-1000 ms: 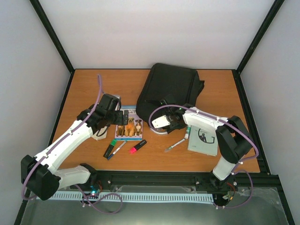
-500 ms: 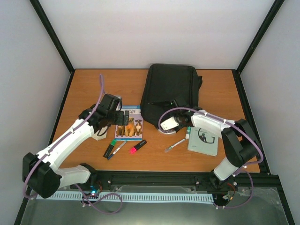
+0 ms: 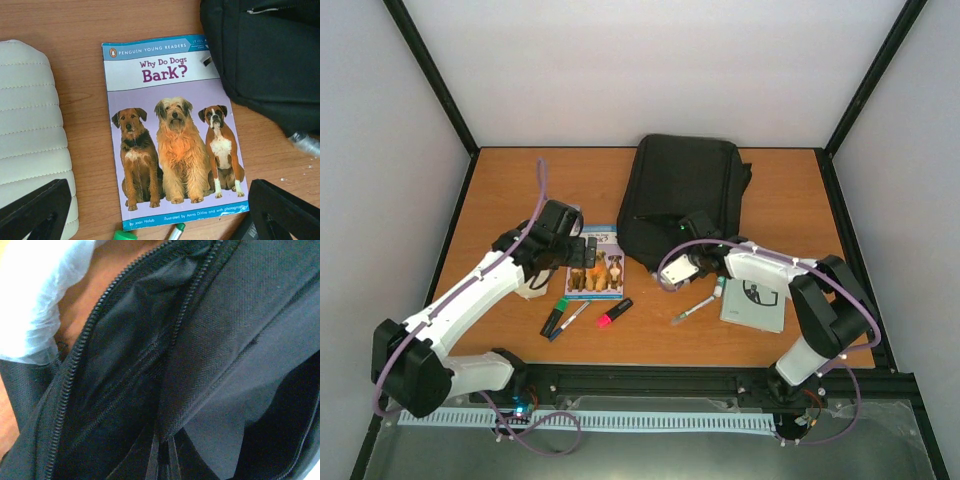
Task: Pack the student bag
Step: Adjust the student bag at the center of the board.
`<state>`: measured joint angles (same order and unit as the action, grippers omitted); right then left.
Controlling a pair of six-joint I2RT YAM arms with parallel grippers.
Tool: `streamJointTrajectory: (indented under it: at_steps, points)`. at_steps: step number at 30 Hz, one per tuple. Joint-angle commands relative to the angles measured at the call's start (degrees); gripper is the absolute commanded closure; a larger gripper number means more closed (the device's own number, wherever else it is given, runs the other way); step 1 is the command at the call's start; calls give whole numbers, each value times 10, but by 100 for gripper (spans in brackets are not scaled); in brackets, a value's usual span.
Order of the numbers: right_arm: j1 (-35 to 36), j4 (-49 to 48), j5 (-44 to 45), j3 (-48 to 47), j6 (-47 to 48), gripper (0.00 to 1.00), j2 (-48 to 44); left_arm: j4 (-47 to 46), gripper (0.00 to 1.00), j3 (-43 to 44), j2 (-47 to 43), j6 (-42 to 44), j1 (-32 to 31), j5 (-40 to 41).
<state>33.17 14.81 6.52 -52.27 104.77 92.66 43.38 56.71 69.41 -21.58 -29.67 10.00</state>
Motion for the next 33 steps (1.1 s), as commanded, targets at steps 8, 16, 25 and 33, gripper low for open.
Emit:
streamJointTrajectory:
  at_steps: [8, 16, 25, 33]
  points:
    - [37, 101, 12, 22, -12, 97, -56, -4, 0, 10, 12, 14, 2, -3]
    - [-58, -30, -14, -20, 56, 97, -3, -4, 0, 10, 11, 14, 2, -3]
    - [-57, -21, -48, -31, -16, 78, -7, -8, 0, 7, 12, 16, 2, -20]
    - [-68, 111, -103, -71, -158, 42, -70, -16, 0, 8, 19, 9, 2, -35]
